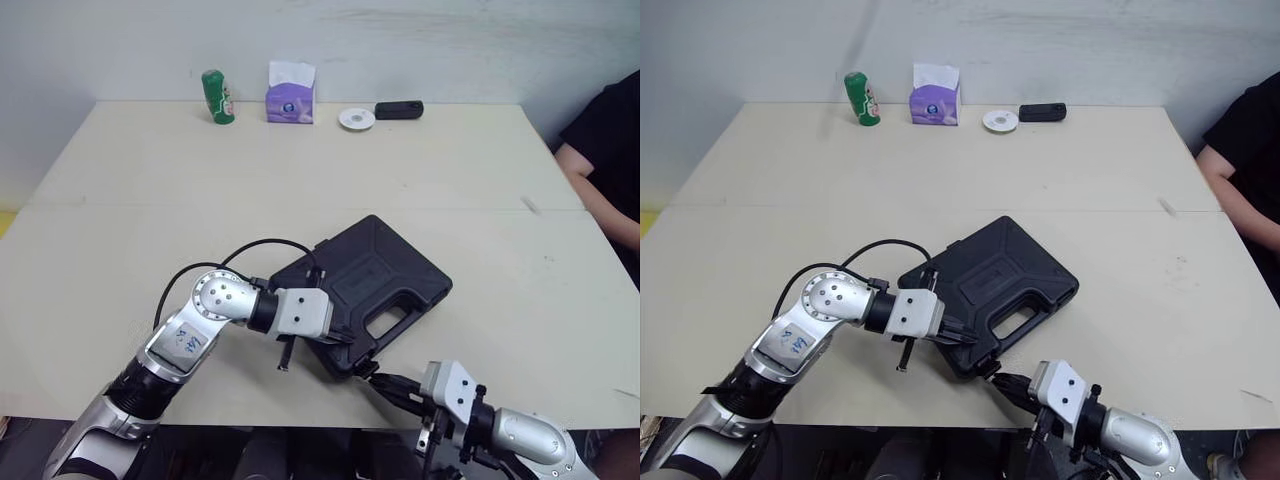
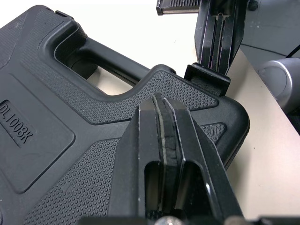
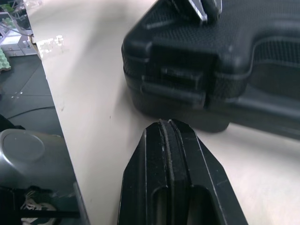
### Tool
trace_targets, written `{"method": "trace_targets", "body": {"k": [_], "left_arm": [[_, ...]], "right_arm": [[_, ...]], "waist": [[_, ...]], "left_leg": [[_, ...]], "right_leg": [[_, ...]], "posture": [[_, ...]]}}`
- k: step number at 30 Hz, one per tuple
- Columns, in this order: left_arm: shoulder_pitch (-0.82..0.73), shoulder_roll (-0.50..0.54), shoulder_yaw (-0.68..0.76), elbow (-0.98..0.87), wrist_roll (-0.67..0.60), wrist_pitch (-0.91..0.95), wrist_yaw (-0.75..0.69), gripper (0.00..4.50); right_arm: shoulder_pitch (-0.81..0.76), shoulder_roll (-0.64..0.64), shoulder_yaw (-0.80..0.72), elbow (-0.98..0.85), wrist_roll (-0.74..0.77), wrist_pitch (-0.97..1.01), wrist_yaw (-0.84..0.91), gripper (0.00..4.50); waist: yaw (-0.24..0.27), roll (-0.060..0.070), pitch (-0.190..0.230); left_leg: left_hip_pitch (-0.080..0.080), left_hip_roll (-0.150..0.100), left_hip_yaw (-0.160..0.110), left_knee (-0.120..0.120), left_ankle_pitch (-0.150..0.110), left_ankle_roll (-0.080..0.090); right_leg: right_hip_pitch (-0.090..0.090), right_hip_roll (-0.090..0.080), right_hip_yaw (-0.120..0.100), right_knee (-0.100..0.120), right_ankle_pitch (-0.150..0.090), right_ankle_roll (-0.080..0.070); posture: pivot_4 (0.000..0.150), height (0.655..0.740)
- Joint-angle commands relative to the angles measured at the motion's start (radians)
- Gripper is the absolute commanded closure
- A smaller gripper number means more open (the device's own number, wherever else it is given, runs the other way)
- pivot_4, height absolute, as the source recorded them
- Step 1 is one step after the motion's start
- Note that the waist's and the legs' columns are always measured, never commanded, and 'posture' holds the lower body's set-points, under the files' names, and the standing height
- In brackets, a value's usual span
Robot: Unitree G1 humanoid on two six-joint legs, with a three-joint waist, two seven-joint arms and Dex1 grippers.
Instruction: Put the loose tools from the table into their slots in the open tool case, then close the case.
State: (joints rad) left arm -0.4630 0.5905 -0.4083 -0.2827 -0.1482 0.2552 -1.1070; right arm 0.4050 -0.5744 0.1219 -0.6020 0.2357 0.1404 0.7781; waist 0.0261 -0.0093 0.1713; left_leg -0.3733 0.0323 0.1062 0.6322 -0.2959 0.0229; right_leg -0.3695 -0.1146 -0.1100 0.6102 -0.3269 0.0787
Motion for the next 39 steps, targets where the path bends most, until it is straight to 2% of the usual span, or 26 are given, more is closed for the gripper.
{"method": "trace_targets", "body": {"k": [1,23,32,39], "left_arm": [[0.053,0.030,-0.121,0.109,0.113,0.045,-0.016,4.50],[0.058,0.061,-0.141,0.142,0.131,0.039,-0.030,4.50],[0.068,0.068,-0.150,0.140,0.129,0.044,-0.030,4.50],[0.060,0.063,-0.150,0.151,0.133,0.045,-0.025,4.50]], "right_arm": [[-0.017,0.002,0.016,-0.076,0.033,0.016,-0.005,4.44],[-0.197,0.009,0.040,-0.132,0.080,0.155,-0.010,4.44],[-0.249,-0.038,-0.038,-0.103,0.127,0.196,0.023,4.44],[-0.291,-0.056,-0.031,-0.091,0.162,0.223,0.052,4.44]], "waist": [[0.000,0.001,-0.001],[-0.013,-0.004,-0.008],[-0.021,-0.004,-0.010],[-0.025,-0.003,-0.013]], "left_leg": [[0.000,0.000,0.000,0.000,0.000,0.000],[0.004,0.002,0.000,-0.001,-0.002,-0.005],[0.004,0.003,-0.001,-0.001,-0.001,-0.006],[0.004,0.003,-0.001,-0.002,-0.001,-0.006]], "right_leg": [[0.000,0.000,0.000,0.000,0.000,0.000],[0.001,0.000,0.000,0.001,0.000,-0.003],[0.002,0.000,0.000,0.001,0.000,-0.004],[0.002,0.000,0.000,0.001,0.000,-0.004]], "posture": [[0.150,0.7400],[0.150,0.7400],[0.150,0.7400],[0.150,0.7400]]}}
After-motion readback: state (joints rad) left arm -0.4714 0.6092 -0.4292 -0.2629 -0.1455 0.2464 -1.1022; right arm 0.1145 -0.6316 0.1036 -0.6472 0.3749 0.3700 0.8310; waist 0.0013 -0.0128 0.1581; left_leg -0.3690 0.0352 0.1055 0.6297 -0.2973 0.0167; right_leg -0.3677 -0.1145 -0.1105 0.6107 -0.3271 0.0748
